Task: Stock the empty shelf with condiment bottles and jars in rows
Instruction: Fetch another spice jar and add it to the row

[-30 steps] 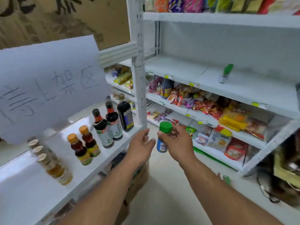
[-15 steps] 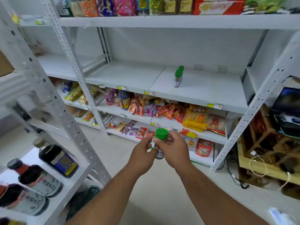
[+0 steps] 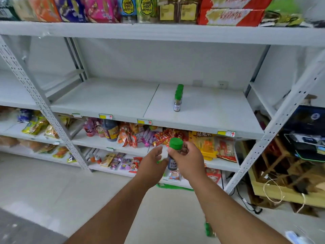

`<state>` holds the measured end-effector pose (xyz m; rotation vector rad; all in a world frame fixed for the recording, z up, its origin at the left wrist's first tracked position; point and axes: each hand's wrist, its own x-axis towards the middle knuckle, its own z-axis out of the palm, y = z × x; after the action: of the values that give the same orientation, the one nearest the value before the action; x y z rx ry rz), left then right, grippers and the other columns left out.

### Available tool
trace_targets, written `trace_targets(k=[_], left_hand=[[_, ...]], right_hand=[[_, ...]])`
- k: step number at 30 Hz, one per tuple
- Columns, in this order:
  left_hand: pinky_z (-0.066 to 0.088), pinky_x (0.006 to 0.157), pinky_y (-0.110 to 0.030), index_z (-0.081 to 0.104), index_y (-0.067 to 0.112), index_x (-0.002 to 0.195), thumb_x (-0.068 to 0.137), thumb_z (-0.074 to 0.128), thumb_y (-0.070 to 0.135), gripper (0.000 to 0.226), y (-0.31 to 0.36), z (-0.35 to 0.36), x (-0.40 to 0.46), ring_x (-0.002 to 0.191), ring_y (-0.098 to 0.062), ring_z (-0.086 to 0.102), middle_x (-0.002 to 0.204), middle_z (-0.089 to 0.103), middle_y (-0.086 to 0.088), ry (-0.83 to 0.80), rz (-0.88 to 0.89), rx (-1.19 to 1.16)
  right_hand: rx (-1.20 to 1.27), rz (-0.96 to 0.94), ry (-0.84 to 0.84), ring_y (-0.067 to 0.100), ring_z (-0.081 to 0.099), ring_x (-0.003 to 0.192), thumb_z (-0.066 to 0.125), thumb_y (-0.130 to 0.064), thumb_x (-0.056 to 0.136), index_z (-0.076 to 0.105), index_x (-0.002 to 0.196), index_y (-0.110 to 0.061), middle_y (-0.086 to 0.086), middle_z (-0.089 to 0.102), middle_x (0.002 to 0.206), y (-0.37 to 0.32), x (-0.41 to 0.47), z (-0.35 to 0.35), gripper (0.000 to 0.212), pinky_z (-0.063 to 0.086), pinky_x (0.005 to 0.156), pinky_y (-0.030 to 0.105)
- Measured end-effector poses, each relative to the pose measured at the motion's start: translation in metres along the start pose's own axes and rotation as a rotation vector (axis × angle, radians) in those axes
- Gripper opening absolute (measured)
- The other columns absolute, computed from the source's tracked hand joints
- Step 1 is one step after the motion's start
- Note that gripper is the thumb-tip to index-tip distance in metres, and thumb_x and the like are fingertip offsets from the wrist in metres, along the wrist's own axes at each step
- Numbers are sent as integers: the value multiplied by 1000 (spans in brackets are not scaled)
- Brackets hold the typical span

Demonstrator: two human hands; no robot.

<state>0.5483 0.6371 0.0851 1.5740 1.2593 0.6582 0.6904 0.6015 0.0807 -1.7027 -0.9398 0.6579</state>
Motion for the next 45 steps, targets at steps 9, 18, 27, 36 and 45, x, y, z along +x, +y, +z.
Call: trace_targets(k=[9,18,27,36,45], left_hand=[[47,93,-28,49,26,145,97,64,27,50,7,8,110,126,-6,53,136,58,11,-64,2,37],[43,89,-20,43,19,150,97,62,24,57,35,25,225,126,-9,54,143,56,2,-54,-53,55],[45,106,-32,43,19,150,97,63,23,57,32,30,306,126,-8,53,147,52,6,-82,-90,67],[44,101,-25,44,19,150,97,63,25,56,24,26,356,126,-8,54,145,52,8,-127,-90,103],[39,94,-20,45,19,148,97,62,22,54,24,29,370,117,-2,53,146,53,7,-164,-107,103]], right_hand=[[-55,16,28,0,68,85,82,-51,79,69,103,-32,-15,73,91,3,104,19,33,54,72,25],[-99,42,40,10,67,87,78,-57,79,62,103,-33,-18,67,92,21,233,23,38,58,70,35],[-73,66,53,10,64,94,81,-46,83,59,106,-32,-19,64,94,28,310,51,34,52,80,27],[-73,89,121,7,61,89,82,-39,85,56,106,-32,-17,64,95,30,353,77,34,41,69,10],[-61,144,95,11,65,98,84,-43,81,61,117,-25,-14,68,103,46,355,80,46,47,81,21]])
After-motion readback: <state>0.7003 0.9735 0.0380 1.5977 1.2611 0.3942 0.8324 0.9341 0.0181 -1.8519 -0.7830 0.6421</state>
